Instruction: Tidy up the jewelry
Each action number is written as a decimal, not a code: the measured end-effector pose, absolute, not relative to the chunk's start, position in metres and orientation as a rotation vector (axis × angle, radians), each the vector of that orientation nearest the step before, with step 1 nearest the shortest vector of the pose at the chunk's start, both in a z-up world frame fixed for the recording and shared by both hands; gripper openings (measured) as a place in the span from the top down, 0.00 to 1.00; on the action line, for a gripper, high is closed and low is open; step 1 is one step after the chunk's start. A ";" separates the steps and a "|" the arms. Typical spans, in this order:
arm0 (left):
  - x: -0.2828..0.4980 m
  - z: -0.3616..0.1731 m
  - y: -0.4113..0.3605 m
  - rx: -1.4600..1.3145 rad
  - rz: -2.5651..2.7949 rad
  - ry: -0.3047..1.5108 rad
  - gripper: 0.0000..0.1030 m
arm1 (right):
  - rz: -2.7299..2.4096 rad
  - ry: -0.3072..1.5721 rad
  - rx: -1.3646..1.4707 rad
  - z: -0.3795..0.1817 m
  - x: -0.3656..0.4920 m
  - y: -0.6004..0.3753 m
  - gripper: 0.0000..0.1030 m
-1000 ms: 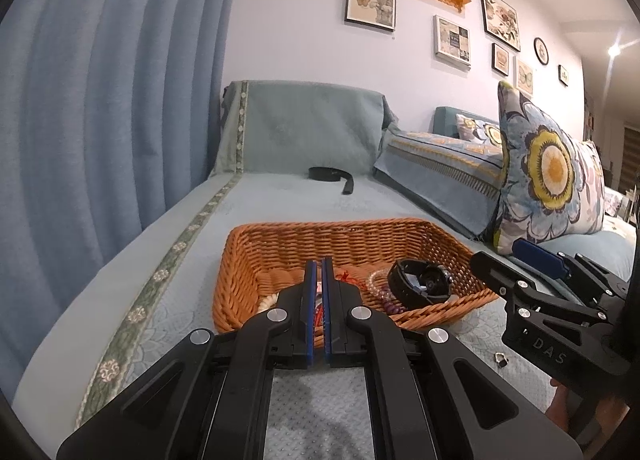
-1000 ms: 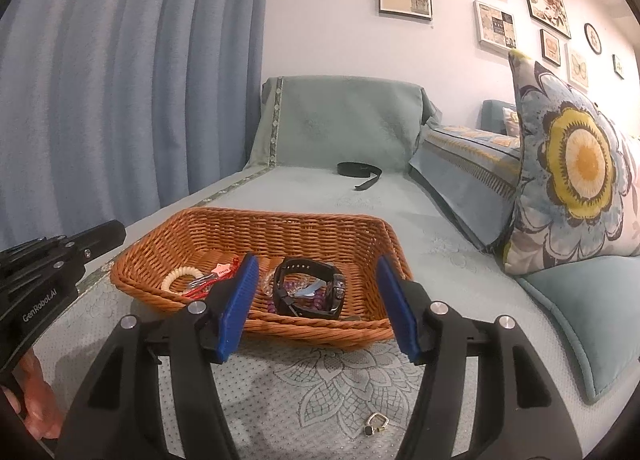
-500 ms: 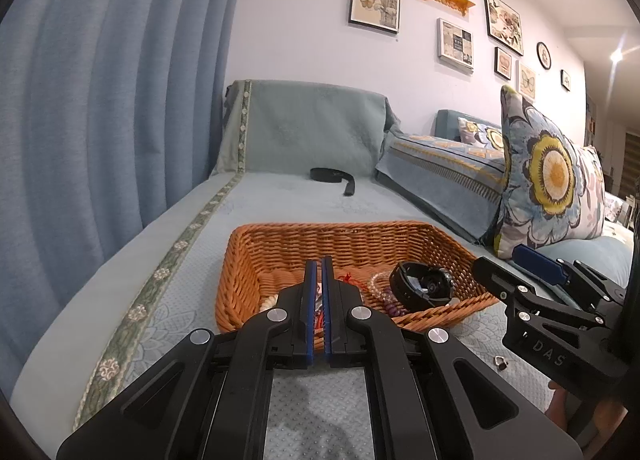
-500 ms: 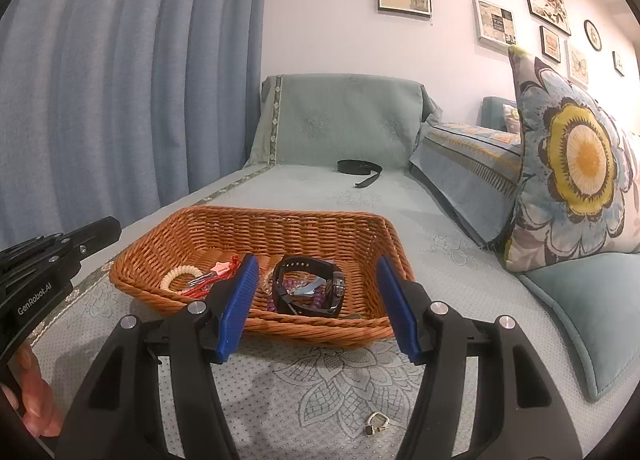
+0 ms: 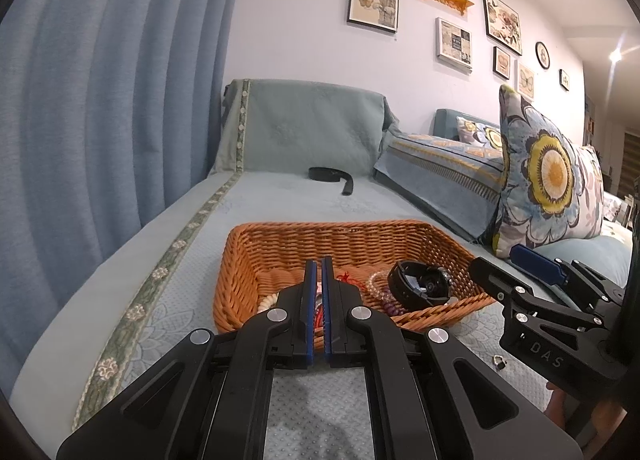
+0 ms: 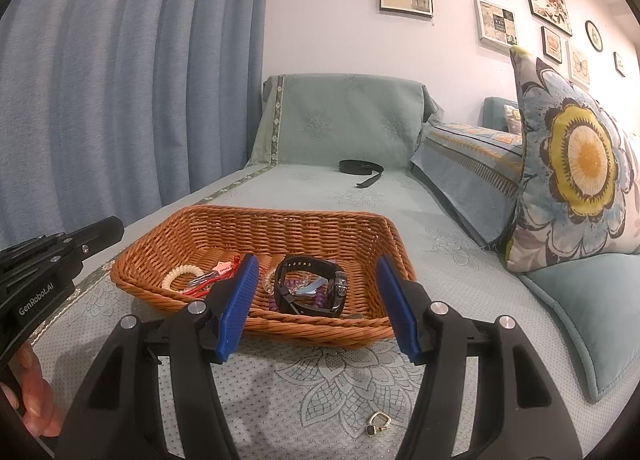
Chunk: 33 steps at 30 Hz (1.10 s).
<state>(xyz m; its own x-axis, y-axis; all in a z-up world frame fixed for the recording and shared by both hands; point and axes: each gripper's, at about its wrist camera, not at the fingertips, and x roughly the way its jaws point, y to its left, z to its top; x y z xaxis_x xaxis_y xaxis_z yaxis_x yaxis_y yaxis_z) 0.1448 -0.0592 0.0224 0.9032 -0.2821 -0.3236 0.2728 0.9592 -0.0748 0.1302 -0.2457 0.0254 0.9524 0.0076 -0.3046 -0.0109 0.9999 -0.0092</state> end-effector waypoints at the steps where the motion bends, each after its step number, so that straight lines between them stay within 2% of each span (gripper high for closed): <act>1: 0.145 0.022 -0.059 -0.028 -0.288 0.339 0.99 | 0.010 0.310 -0.012 0.025 0.130 -0.246 0.44; 33: 0.143 0.022 -0.063 -0.023 -0.289 0.340 0.99 | 0.016 0.313 -0.018 0.025 0.131 -0.246 0.44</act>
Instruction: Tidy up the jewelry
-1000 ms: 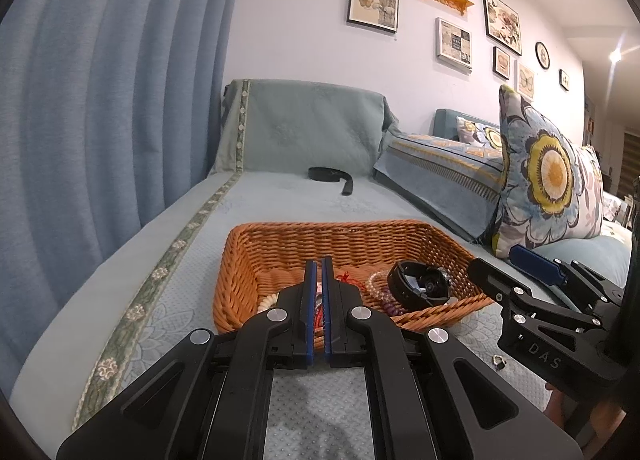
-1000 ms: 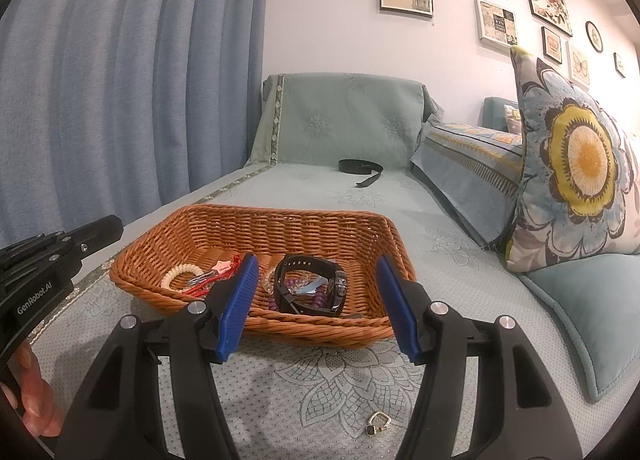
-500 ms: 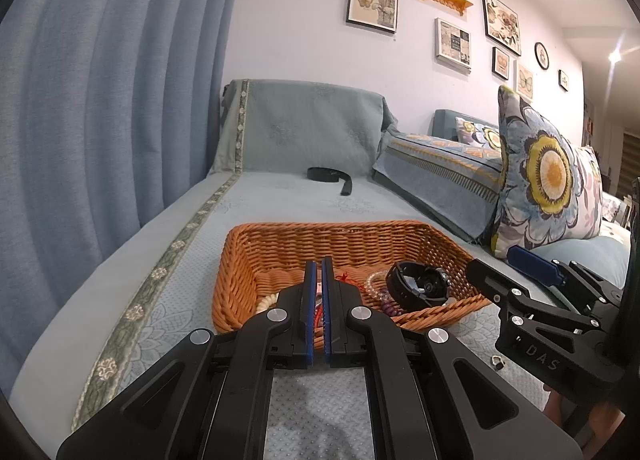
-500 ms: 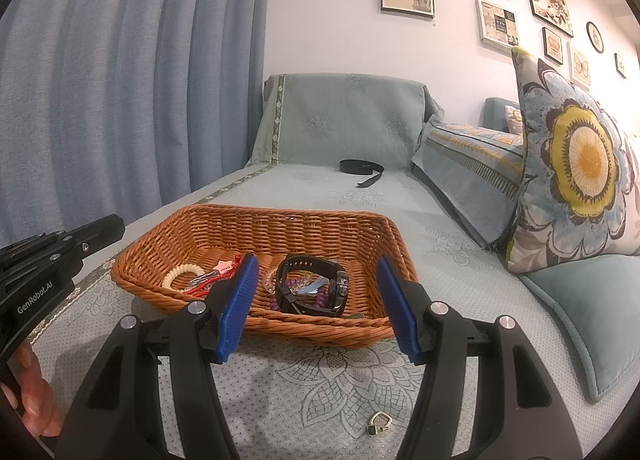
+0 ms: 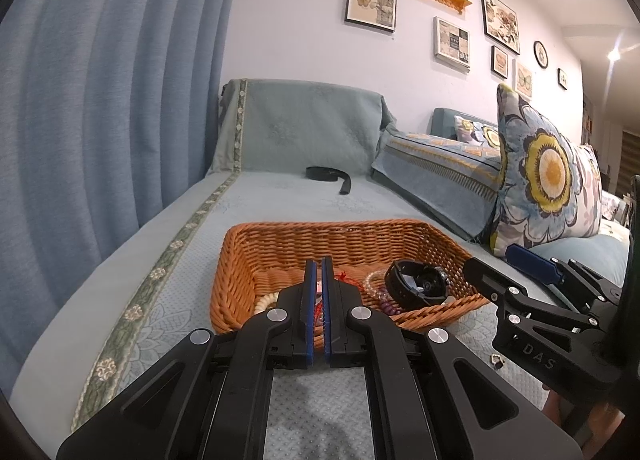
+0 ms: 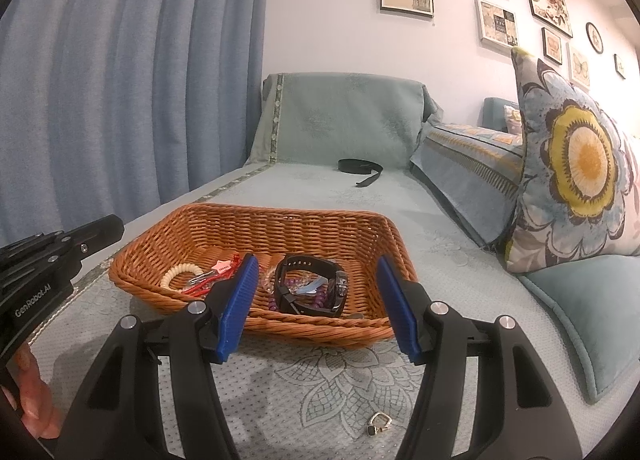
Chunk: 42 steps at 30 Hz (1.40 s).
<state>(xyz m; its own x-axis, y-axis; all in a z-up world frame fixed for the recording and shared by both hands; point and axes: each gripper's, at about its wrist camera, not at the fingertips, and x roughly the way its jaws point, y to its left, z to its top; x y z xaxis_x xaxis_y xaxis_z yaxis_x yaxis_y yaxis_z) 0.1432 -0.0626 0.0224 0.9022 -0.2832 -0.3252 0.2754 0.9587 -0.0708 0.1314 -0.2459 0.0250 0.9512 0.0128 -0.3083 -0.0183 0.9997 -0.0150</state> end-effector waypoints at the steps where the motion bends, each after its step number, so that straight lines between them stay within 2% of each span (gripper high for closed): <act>1: 0.143 0.022 -0.063 -0.024 -0.288 0.340 0.99 | 0.017 0.314 -0.019 0.025 0.132 -0.246 0.44; 6: 0.141 0.023 -0.067 -0.016 -0.279 0.335 0.99 | 0.020 0.314 -0.026 0.025 0.132 -0.245 0.44; 8: 0.141 0.023 -0.066 -0.008 -0.254 0.330 0.85 | 0.021 0.316 -0.026 0.025 0.132 -0.245 0.44; 9: 0.140 0.023 -0.066 -0.006 -0.241 0.323 0.69 | 0.021 0.316 -0.025 0.025 0.132 -0.246 0.44; 10: 0.140 0.024 -0.065 -0.005 -0.234 0.319 0.57 | 0.022 0.317 -0.024 0.025 0.132 -0.246 0.44; 14: 0.140 0.026 -0.063 -0.004 -0.228 0.309 0.53 | 0.023 0.317 -0.024 0.025 0.132 -0.245 0.44; 18: 0.138 0.027 -0.063 -0.003 -0.223 0.307 0.37 | 0.022 0.316 -0.025 0.025 0.132 -0.245 0.44; 19: 0.138 0.028 -0.062 -0.008 -0.224 0.304 0.30 | 0.022 0.317 -0.025 0.025 0.132 -0.246 0.44; 22: 0.138 0.029 -0.058 -0.027 -0.215 0.299 0.22 | 0.023 0.318 -0.024 0.025 0.132 -0.246 0.44; 24: 0.139 0.029 -0.055 -0.044 -0.211 0.303 0.19 | 0.022 0.317 -0.024 0.025 0.132 -0.246 0.44; 42: 0.146 0.026 -0.049 -0.054 -0.202 0.340 0.19 | 0.022 0.322 -0.022 0.024 0.134 -0.247 0.44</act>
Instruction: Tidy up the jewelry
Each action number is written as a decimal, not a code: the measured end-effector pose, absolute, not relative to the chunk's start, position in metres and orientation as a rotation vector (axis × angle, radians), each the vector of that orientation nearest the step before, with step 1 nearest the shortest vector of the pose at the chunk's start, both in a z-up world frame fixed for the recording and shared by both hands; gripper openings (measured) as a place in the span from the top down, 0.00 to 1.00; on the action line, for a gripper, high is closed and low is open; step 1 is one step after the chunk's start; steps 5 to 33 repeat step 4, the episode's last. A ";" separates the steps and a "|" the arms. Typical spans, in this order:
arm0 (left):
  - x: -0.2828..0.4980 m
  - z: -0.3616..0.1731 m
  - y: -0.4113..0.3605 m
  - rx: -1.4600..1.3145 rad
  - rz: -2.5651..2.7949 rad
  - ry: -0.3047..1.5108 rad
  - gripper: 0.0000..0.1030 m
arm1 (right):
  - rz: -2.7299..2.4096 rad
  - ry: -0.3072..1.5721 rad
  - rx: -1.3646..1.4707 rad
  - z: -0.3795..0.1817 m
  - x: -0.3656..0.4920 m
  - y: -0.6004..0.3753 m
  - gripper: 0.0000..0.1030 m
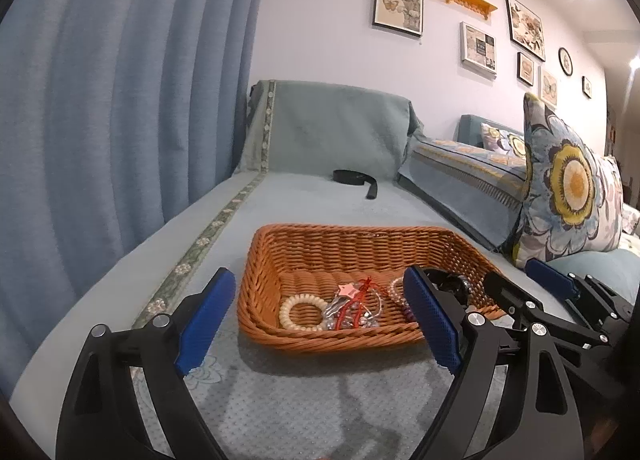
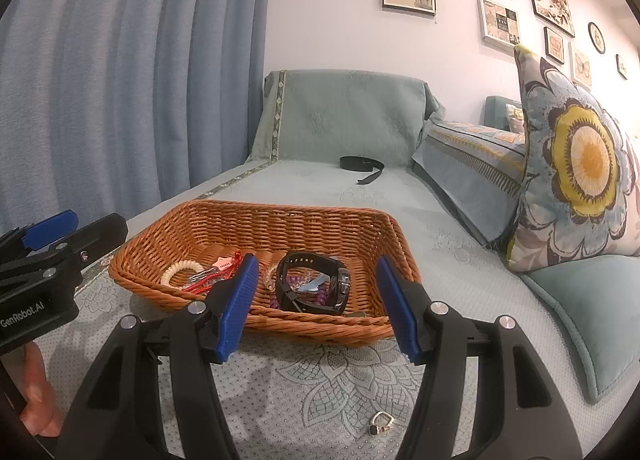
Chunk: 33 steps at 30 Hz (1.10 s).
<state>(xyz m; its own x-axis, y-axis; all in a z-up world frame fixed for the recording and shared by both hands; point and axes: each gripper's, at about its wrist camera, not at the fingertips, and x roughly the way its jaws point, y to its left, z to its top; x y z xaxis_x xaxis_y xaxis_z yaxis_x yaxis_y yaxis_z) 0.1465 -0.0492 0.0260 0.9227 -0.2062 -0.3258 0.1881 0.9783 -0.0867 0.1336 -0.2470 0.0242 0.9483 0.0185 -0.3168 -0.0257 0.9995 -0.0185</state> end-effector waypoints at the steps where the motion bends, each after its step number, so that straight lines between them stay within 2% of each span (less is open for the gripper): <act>1: 0.147 0.026 -0.049 -0.055 -0.203 0.342 0.19 | 0.022 0.322 -0.023 0.024 0.133 -0.247 0.44; 33: 0.148 0.026 -0.048 -0.054 -0.207 0.348 0.19 | 0.022 0.321 -0.023 0.024 0.133 -0.247 0.44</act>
